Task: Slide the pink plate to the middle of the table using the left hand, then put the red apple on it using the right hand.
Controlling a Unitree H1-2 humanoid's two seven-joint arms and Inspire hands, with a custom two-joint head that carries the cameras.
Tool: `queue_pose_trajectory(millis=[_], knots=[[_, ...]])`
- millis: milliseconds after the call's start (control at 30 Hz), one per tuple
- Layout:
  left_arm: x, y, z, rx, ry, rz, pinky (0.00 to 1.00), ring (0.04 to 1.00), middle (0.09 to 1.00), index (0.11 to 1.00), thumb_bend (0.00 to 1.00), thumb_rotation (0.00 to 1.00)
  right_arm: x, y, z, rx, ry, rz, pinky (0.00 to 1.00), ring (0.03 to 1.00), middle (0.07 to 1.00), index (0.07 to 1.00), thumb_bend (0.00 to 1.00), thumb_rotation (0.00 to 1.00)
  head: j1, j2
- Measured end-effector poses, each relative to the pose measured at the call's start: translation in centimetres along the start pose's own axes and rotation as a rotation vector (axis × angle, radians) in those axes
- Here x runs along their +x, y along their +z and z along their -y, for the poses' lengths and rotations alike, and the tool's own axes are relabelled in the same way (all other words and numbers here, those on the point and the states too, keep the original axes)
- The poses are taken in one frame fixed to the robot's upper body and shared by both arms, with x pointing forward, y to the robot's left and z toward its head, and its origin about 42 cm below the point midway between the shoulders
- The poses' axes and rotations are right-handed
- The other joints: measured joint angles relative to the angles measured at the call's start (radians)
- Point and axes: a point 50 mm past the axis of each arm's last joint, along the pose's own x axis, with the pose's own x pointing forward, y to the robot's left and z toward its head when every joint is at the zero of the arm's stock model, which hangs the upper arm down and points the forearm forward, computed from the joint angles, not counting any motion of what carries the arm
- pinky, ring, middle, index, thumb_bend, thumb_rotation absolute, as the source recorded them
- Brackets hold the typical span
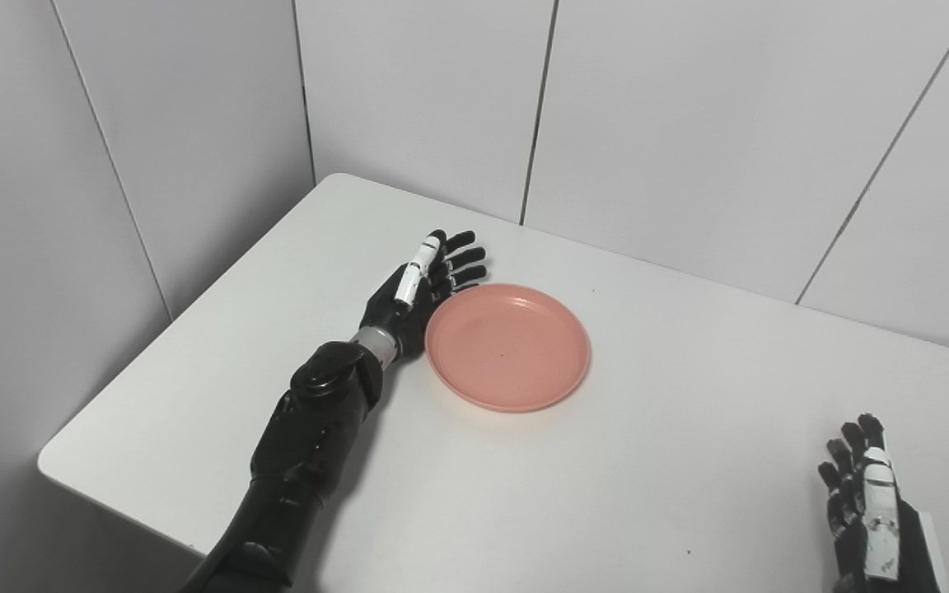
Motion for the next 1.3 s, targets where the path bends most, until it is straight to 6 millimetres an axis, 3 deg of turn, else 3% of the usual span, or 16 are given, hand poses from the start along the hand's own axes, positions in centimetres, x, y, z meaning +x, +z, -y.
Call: queue_pose_trajectory(millis=[767,1300], knots=[[-1.1,-1.2,3.8,-0.039,-0.093,-0.035,0.86,0.861,0.866,0.855,0.35,1.00,0.1,-0.1,-0.8,-0.003,-0.006,0.000,1.00,0.974,0.982,0.984,0.21,1.00,-0.061,0.043],[-1.8,-1.7,6.6,-0.052,-0.068,-0.051,0.85,0.859,0.867,0.856,0.34,1.00,0.2,0.0,-1.2,-0.013,-0.020,0.003,0.99,0.964,0.976,0.974,0.25,1.00,-0.109,0.064]])
